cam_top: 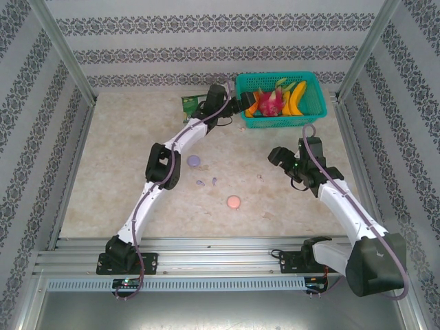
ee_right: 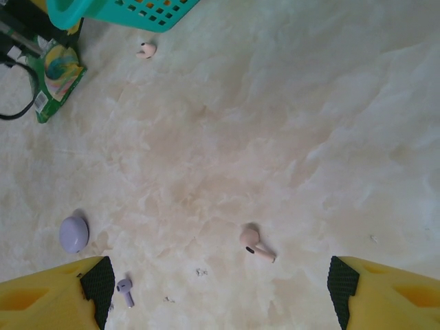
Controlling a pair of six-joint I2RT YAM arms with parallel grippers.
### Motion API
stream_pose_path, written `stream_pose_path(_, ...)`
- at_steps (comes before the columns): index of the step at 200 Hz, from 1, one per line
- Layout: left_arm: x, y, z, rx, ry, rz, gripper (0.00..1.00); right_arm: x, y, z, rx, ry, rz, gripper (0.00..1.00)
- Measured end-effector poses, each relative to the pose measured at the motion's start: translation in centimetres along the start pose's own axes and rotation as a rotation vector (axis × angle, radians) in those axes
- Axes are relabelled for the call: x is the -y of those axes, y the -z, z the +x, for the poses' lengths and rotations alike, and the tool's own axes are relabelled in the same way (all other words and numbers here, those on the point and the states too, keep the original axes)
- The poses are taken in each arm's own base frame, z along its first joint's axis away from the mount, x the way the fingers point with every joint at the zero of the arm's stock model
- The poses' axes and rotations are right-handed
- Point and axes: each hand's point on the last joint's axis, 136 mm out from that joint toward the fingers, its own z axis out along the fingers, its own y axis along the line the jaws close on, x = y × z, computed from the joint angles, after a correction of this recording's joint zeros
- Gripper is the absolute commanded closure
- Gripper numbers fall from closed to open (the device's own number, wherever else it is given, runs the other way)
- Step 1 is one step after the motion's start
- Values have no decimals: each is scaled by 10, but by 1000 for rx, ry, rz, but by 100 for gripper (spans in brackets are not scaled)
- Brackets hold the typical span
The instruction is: Insert the wireless bluetooth earbuds into the charging case
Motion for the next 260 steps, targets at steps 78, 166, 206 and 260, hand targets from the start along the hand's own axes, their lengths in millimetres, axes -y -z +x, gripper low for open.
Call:
stream_pose_path(78, 22, -25, 13, 94, 23, 67, 0, 8, 15, 12, 4, 0, 0, 17)
stream_pose_path(166, 12, -5, 22, -14, 1, -10, 0, 9, 16, 14, -1, 3, 5, 17)
stream_pose_path(206, 17, 13, 5, -30, -41, -22, 0, 9, 16, 13, 1, 15, 6, 17)
stream_pose_path(260, 7, 14, 17, -95, -32, -26, 0, 6, 19, 10, 9, 28, 2, 17)
